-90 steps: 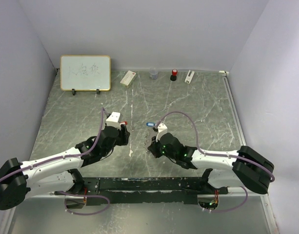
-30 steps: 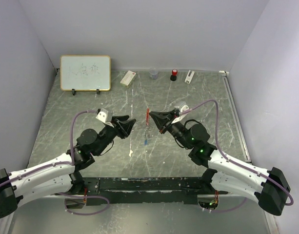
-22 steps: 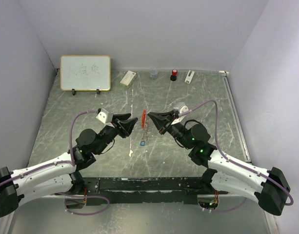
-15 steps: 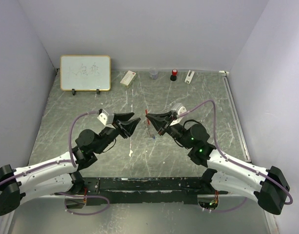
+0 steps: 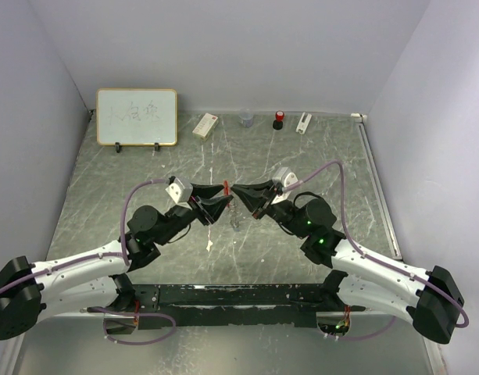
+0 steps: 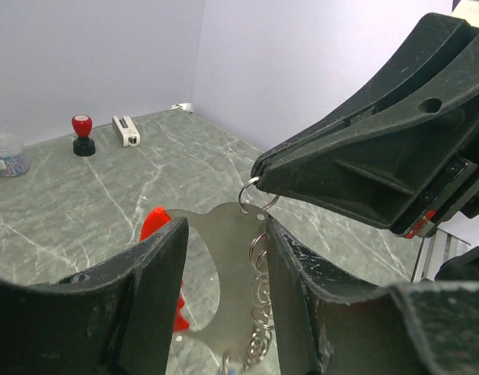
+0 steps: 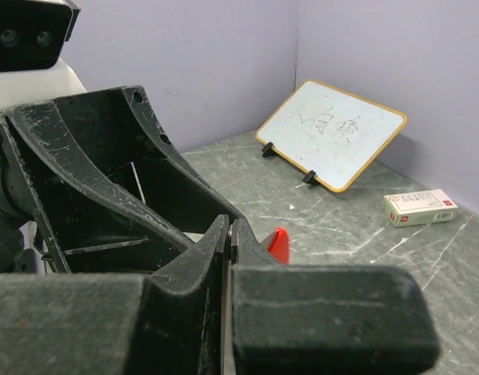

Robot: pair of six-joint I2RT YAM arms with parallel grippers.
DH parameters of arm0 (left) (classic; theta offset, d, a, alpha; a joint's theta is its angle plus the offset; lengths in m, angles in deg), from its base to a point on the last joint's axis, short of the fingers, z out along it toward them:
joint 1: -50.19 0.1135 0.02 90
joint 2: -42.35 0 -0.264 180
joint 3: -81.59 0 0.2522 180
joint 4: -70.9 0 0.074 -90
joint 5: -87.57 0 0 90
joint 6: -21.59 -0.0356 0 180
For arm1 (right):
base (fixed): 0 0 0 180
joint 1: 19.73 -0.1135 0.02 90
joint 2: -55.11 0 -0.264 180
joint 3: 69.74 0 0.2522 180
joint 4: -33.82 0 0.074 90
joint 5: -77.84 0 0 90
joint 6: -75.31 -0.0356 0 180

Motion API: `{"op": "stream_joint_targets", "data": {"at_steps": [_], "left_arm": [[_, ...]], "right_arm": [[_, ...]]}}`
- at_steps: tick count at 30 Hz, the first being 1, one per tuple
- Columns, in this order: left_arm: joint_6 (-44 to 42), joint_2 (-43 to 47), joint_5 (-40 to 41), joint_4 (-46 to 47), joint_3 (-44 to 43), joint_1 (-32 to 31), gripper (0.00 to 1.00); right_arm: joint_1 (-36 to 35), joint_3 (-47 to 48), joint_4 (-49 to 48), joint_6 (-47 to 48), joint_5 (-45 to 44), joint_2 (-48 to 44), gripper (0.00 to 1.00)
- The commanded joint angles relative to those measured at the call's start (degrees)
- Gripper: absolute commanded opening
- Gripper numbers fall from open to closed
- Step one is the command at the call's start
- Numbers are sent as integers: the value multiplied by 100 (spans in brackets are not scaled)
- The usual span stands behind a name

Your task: Put the keys on the keyring

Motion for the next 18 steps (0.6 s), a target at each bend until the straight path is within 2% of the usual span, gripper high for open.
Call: {"op": "stream_joint_targets", "data": {"at_steps": [1,15,18], "left_arm": [[-133,-33,-225,388,-137,18,55],[-238,-247,-503,502,-283,71,55],[-253,-293,-601,534,-299,91,52]], "right_arm": [[14,164,-256,76,160,-4,0],[14,275,-27,108,460,74,0],[14,278,-13,110,463,87,0]]}}
